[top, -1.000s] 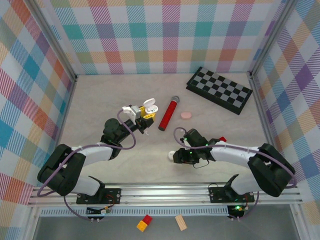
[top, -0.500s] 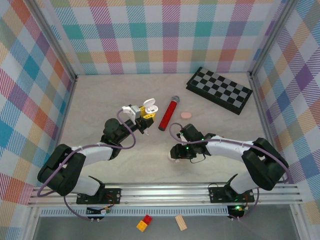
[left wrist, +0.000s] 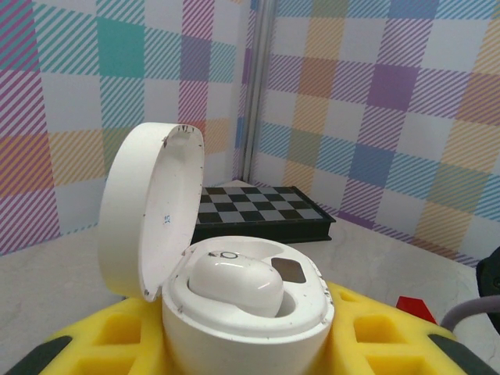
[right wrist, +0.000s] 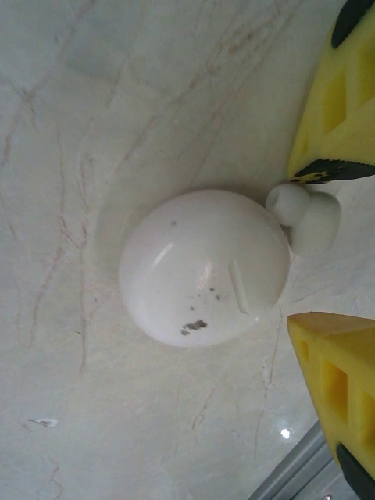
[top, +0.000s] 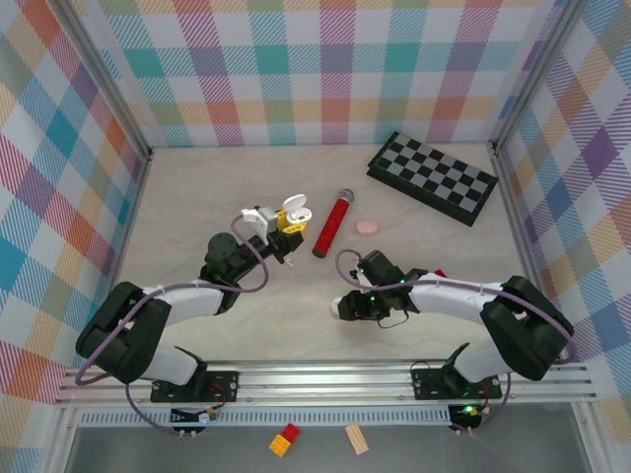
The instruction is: Insert the wireless bluetooth earbuds into the charging case
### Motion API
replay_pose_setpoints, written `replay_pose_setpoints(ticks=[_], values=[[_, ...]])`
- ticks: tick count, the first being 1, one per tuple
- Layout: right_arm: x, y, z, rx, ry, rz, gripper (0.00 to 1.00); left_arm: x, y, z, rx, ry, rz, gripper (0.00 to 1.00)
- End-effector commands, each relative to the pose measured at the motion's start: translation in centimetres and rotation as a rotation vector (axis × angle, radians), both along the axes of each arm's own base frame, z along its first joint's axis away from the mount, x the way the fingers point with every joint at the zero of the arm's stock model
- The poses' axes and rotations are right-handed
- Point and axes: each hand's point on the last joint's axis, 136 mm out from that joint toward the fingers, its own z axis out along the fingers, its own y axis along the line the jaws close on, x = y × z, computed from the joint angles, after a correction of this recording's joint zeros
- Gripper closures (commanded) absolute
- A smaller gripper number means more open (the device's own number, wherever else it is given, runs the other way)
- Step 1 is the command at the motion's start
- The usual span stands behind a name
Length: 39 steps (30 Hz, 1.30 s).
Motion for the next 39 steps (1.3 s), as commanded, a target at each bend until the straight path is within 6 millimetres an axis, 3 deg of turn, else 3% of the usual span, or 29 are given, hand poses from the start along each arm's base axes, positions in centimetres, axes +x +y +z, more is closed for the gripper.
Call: replay_pose_setpoints(ticks=[1,7,12,21,27,33,39], values=[[-1.3,0.0,0.2,0.001,0.024,0.015,0.52,0.5,0.2,1.4,-0.008,-0.037,0.012,0.71],[-0.9,-0.5,1.8,-0.012,-0.034,0.002,0.52,0.5,0.1,1.2,-0.004,-0.03,0.006,0.71],[0.0,-1.6,3.2,-0.12,-0.117,0.063,0.51,0.5,0.5,1.1,0.005,-0.024,0.02,0.71],[-0.2,-0.8,5.9,-0.481,-0.276,0.368,0.5,0.9,4.7,1.2,0.023,-0.009,0.124,0.71],[-0.7,0.4,4.9,-0.639,-0.368,0.608,0.5,1.1,5.8,1.5,0.052,0.003,0.143,0.73],[-1.4,0.0,3.7,-0.784,-0.468,0.843,0.52,1.7,6.7,1.7,0.048,0.013,0.166,0.73],[-0.9,-0.2,2.4,-0.831,-0.524,0.942,0.54,1.8,6.6,2.0,0.037,0.01,0.158,0.73]])
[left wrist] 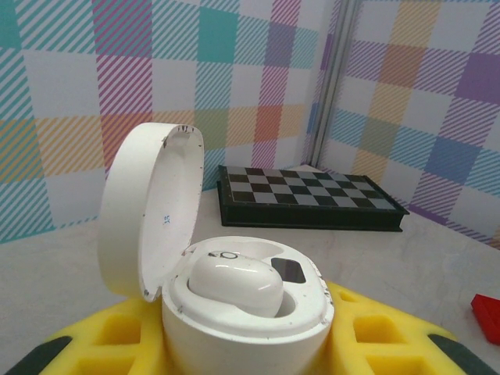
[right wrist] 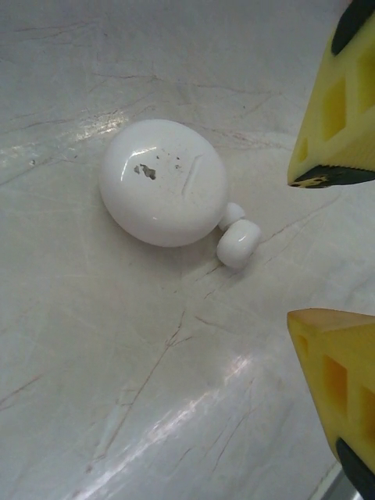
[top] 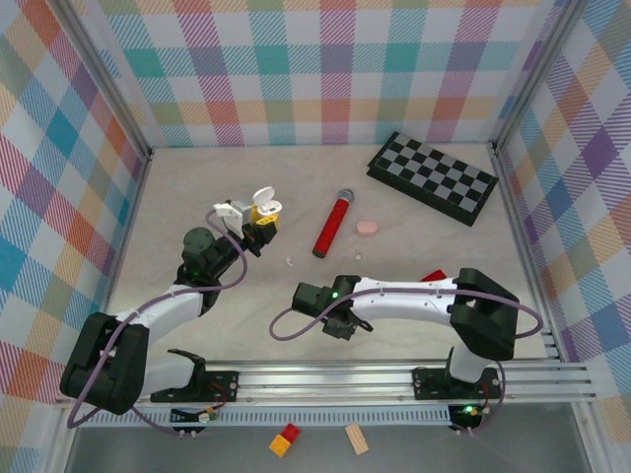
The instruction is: Insert the wireless bluetooth earbuds into the charging case
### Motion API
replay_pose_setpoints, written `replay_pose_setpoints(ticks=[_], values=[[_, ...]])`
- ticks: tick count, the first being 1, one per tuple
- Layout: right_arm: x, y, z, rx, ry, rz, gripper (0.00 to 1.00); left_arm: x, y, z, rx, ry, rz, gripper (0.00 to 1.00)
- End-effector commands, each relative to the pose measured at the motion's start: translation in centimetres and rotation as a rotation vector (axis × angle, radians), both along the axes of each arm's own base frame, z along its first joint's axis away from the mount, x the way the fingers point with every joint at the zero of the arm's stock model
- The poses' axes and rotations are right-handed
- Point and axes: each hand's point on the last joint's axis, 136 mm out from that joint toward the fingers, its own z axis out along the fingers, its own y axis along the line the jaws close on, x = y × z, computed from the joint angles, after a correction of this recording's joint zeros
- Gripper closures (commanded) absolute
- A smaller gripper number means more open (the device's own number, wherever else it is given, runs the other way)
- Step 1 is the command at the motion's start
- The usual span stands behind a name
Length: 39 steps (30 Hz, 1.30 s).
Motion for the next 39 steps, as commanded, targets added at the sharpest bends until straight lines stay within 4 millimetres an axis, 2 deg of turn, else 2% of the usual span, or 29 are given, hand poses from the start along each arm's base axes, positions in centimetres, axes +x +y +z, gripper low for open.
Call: replay_pose_setpoints(ticks=[1,13,20,26,33,39], values=[[0.7,-0.5,-0.6,-0.073,-0.036,0.089,0.55,0.0,0.0,1.9,-0.011,-0.048,-0.018,0.73],[1.4,0.0,-3.1,-0.145,-0.033,0.099,0.6,-0.3,-0.1,2.0,-0.008,-0.046,-0.029,0.72],[2.6,-0.1,-4.0,-0.175,-0.048,0.057,0.63,-0.5,0.0,2.2,0.009,-0.045,-0.028,0.72],[3.8,0.1,-3.7,-0.158,-0.067,-0.002,0.68,-0.5,-0.1,2.2,0.009,-0.041,-0.035,0.72],[4.1,0.1,-3.7,-0.161,-0.064,-0.018,0.71,-0.5,-0.1,2.1,0.011,-0.038,-0.038,0.71],[4.2,-0.2,-2.6,-0.135,-0.072,-0.066,0.72,-0.7,-0.4,2.0,0.023,-0.043,-0.058,0.71]])
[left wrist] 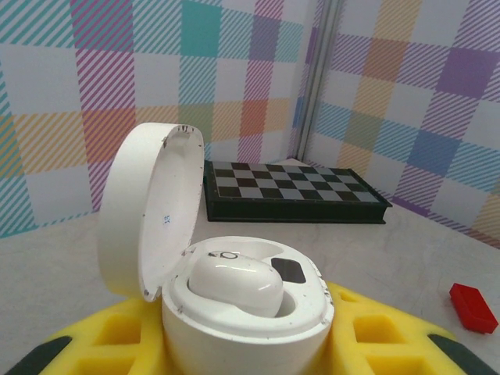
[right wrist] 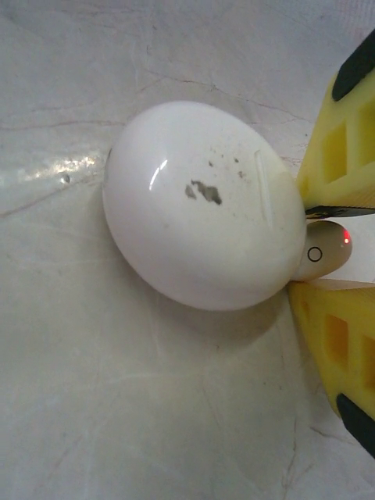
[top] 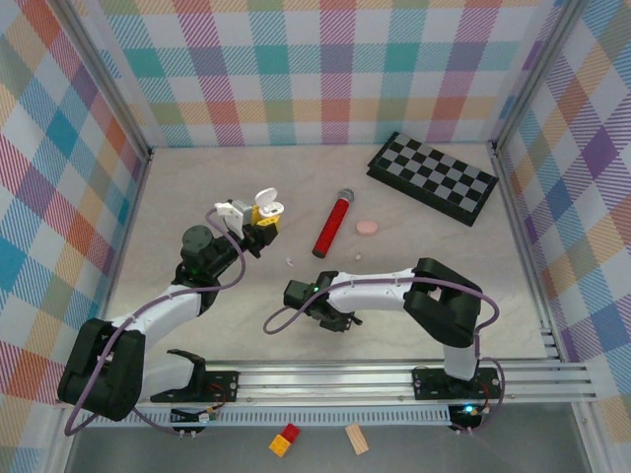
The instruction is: Insert the wireless bluetooth earbuds into the charging case
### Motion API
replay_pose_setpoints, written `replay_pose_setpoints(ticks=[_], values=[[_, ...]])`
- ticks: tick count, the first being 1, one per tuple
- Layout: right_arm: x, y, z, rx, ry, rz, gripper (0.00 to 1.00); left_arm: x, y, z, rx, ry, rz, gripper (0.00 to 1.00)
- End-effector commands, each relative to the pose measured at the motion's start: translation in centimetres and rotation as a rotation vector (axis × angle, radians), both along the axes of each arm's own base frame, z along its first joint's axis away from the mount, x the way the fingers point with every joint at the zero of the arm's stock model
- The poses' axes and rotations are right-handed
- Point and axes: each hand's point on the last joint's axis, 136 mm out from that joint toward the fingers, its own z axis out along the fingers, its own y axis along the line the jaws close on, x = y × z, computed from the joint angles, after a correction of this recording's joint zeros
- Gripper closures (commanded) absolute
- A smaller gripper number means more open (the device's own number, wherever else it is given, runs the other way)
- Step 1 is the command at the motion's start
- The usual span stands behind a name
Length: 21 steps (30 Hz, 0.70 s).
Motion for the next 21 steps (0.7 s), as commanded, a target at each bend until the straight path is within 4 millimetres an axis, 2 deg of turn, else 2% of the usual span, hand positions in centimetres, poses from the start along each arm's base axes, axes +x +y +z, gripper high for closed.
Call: replay_pose_setpoints(ticks=[1,8,13,21], values=[[0.8,-0.2,1.2,0.03,-0.04,-0.062,0.72,-0.1,0.0,1.8,0.012,-0.062,-0.021,0.71],[0.5,-0.9,3.0,0.125,-0.028,-0.156,0.73,-0.4,-0.2,2.1,0.016,-0.076,-0.042,0.71],[0.3,-1.2,2.6,0.135,-0.006,-0.178,0.72,-0.3,-0.3,1.9,0.016,-0.07,-0.048,0.71],[0.3,-1.2,1.5,0.096,0.017,-0.133,0.61,-0.3,-0.3,1.9,0.016,-0.07,-0.046,0.71]])
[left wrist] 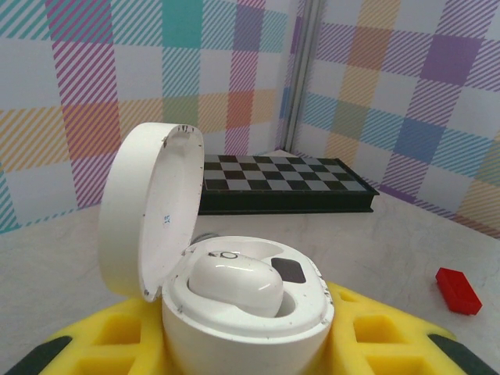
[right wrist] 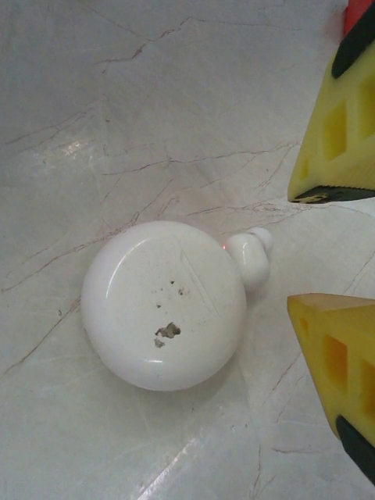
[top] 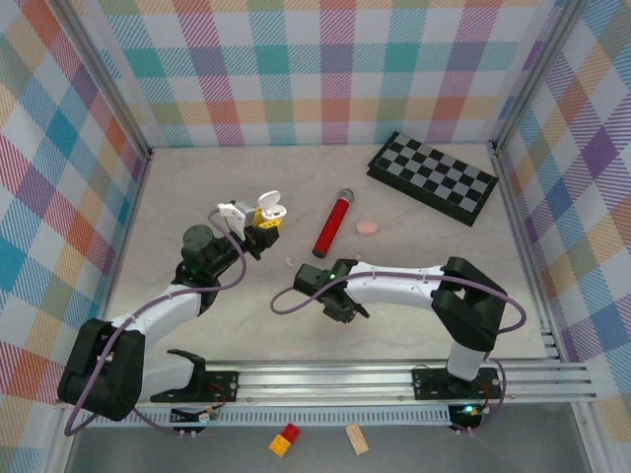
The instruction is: Insert the wireless bluetooth earbuds into the charging case
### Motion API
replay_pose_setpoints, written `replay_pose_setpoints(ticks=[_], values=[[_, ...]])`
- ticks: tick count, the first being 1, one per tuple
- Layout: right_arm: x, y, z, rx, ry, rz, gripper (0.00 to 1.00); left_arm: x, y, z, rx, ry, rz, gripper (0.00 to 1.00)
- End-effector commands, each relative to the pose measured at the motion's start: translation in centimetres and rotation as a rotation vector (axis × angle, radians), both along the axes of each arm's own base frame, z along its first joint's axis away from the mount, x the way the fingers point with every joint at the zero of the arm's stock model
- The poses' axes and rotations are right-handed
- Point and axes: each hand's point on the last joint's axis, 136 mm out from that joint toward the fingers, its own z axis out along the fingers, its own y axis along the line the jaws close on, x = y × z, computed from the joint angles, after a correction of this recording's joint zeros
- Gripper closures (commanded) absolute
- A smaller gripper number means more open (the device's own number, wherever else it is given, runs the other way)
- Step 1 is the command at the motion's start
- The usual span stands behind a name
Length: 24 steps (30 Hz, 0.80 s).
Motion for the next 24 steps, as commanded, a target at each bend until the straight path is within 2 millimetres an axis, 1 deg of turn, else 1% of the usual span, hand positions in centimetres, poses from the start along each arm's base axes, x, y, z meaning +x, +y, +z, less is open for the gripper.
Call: replay_pose_setpoints(ticks=[1,6,12,16,19,22,24], values=[[-0.3,-0.6,-1.2,-0.058,0.026,0.033,0.6,0.2,0.1,2.2,-0.005,-0.07,-0.01,0.71],[0.2,-0.6,-1.8,-0.098,0.024,0.09,0.6,0.2,0.1,2.1,-0.004,-0.069,-0.012,0.71],[0.7,1.1,-1.8,-0.054,0.028,0.047,0.59,0.2,0.1,2.2,-0.004,-0.07,-0.013,0.71],[1.3,1.1,-2.2,-0.053,0.017,-0.01,0.58,0.2,0.0,2.2,-0.005,-0.069,-0.016,0.71],[1.2,1.1,-2.9,-0.014,0.072,-0.088,0.57,0.2,0.1,2.2,-0.003,-0.072,-0.014,0.71],[1.6,1.0,-2.7,0.005,0.074,-0.143,0.56,0.1,0.0,2.3,-0.004,-0.071,-0.017,0.71],[1.7,1.2,-2.4,0.05,0.097,-0.178,0.56,0.1,0.1,2.3,-0.003,-0.072,-0.017,0.71]])
